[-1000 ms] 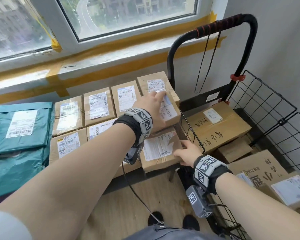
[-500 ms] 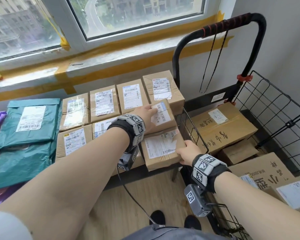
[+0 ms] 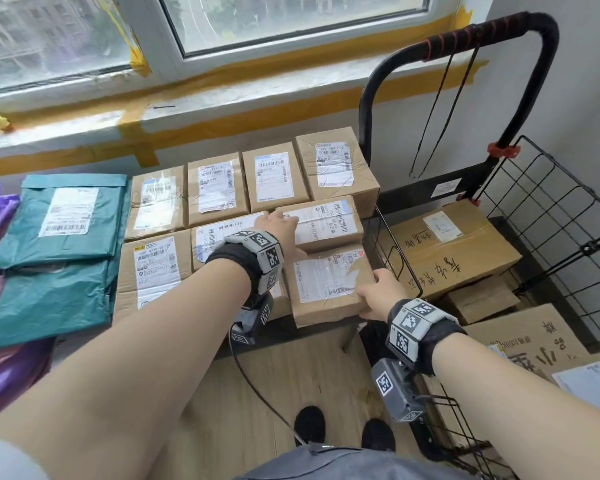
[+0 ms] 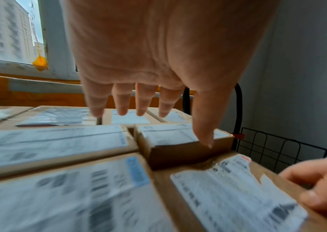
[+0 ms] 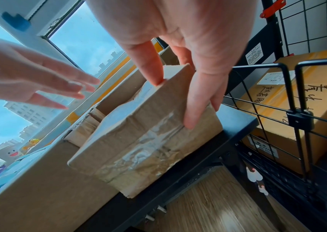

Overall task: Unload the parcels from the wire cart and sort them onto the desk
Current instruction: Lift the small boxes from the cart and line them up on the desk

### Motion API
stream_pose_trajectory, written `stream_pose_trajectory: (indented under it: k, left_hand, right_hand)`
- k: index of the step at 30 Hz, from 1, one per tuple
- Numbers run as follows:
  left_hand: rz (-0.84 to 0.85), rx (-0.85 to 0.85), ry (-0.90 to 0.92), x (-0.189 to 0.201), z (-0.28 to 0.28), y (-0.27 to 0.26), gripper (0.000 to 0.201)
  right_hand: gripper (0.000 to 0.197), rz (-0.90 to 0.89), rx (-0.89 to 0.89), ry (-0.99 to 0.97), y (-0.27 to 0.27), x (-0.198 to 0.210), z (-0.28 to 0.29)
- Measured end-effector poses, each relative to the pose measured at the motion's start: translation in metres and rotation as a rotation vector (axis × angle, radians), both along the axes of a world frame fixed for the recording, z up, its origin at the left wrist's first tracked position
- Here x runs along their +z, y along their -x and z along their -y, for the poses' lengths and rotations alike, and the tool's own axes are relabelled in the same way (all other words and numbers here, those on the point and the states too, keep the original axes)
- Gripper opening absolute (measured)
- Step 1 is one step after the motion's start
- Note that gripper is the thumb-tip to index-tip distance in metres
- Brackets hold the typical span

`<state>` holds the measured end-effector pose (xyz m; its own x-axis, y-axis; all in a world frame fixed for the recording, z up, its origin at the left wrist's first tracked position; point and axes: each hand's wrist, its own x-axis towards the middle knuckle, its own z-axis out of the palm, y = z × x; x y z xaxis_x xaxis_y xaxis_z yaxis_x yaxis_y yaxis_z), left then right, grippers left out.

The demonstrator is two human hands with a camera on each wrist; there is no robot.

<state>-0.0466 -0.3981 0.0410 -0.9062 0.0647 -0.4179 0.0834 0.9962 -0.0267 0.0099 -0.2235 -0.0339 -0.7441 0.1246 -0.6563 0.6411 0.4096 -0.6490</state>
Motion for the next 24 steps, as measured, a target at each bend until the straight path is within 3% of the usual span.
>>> stream_pose_trajectory:
  k: [3, 10, 14, 19, 24]
  left_hand:
    - [0.057, 0.069, 0.04, -0.005, 0.007, -0.013, 0.069]
    - [0.071, 0.035, 0.091, -0.019, 0.019, -0.028, 0.052]
    - [0.037, 0.031, 0.076, -0.015, 0.016, -0.022, 0.053]
    - [-0.027, -0.081, 0.016, -0.008, -0.003, -0.017, 0.054]
    - [-0.05, -0.205, -0.062, -0.006, -0.037, -0.013, 0.056]
  right_hand:
    - [0.044, 0.005, -0.029, -0.005, 0.002, 0.0, 0.003]
    - [0.051, 0.013, -0.066, -0.02, 0.001, 0.004, 0.01]
    - [0.05, 0.019, -0.069, -0.041, -0.001, 0.01, 0.012]
    - [0.057, -0.001, -0.075, -0.075, -0.006, 0.019, 0.0]
    - [0.053, -0.03, -0.227, -0.096, -0.02, 0.027, -0.026]
